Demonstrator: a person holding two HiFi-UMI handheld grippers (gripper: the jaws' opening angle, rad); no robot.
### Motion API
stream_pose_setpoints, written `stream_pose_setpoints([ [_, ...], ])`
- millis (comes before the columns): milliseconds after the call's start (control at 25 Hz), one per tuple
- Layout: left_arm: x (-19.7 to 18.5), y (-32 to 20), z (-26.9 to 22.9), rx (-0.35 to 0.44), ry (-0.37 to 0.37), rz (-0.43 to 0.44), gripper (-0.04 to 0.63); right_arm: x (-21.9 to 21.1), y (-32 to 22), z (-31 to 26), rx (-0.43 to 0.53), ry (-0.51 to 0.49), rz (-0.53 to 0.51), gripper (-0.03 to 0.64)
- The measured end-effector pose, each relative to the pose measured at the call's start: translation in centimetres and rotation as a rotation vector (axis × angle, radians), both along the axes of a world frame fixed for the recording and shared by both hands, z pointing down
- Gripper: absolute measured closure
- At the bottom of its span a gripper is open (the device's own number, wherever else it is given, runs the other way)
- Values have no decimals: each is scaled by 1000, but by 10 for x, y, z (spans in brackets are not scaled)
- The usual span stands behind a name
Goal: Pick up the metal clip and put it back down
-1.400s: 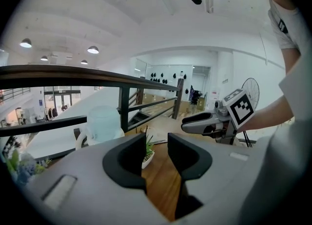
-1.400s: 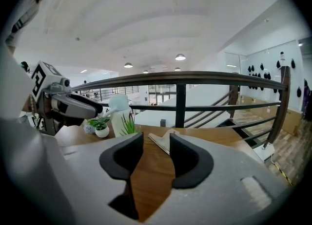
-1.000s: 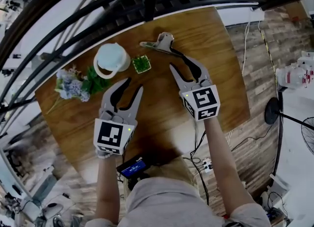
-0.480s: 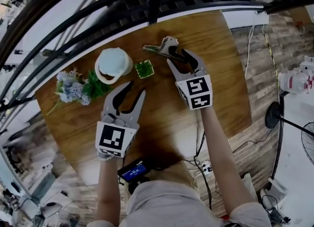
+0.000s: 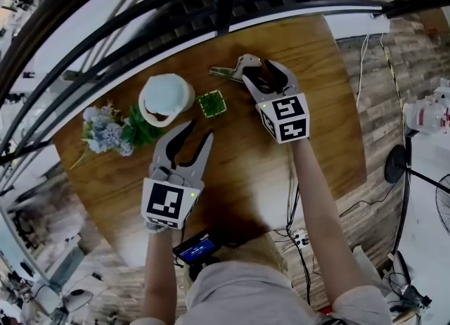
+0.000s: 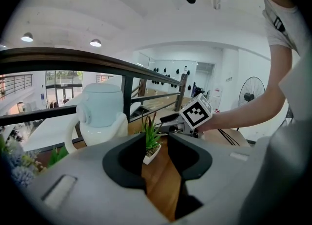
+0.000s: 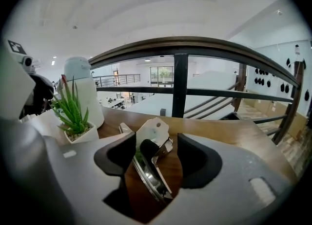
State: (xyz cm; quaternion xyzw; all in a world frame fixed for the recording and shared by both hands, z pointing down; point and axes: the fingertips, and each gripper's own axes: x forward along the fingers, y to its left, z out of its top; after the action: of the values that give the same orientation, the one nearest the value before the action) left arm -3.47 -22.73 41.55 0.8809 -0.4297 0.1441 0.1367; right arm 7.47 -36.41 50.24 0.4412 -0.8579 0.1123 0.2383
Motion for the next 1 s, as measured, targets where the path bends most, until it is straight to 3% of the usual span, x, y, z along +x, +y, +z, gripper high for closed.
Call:
stream_pose_setpoints([
  [520, 1, -5, 7, -6, 5, -1, 457, -16, -15, 7, -34, -34, -86, 356],
  [720, 3, -4, 6, -9, 3, -4, 457, -19, -11, 6, -55, -40, -114, 398],
  [1000, 4, -2, 8, -19, -3, 0, 457, -17, -6, -1, -95, -122, -95, 480],
])
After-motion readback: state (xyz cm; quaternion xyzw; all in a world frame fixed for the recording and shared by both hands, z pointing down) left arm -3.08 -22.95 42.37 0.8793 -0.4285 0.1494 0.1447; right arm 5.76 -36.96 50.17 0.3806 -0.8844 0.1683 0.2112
